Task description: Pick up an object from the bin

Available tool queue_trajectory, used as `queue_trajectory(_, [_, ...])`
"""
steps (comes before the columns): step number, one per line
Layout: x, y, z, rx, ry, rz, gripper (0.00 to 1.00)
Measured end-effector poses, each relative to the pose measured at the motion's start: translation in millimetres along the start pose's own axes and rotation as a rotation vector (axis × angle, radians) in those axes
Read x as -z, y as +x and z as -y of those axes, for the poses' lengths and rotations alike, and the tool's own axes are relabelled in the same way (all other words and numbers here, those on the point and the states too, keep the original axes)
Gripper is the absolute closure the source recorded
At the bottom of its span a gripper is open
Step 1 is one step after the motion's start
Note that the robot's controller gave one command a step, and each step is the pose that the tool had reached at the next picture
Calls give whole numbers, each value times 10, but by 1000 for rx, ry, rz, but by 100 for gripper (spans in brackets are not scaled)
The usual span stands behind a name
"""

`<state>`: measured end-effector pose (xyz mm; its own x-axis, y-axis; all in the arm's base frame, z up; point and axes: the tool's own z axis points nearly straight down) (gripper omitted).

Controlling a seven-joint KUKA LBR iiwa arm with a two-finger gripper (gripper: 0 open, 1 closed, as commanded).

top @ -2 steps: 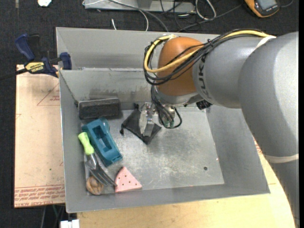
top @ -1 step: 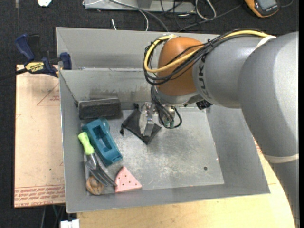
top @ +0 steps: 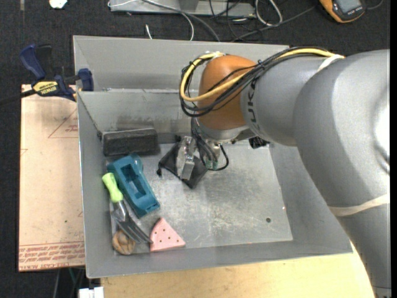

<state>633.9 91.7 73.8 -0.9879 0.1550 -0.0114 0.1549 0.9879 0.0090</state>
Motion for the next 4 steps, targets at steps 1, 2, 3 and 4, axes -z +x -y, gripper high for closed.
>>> queue_trajectory(1, [12, 11, 194, -156, 0, 2, 100])
queue_trajectory(2, [12, 10, 194, -156, 0, 2, 100])
queue_trajectory(3, [12, 10, 195, -156, 0, 2, 100])
queue_trajectory(4, [12, 10, 195, -156, 0, 2, 100])
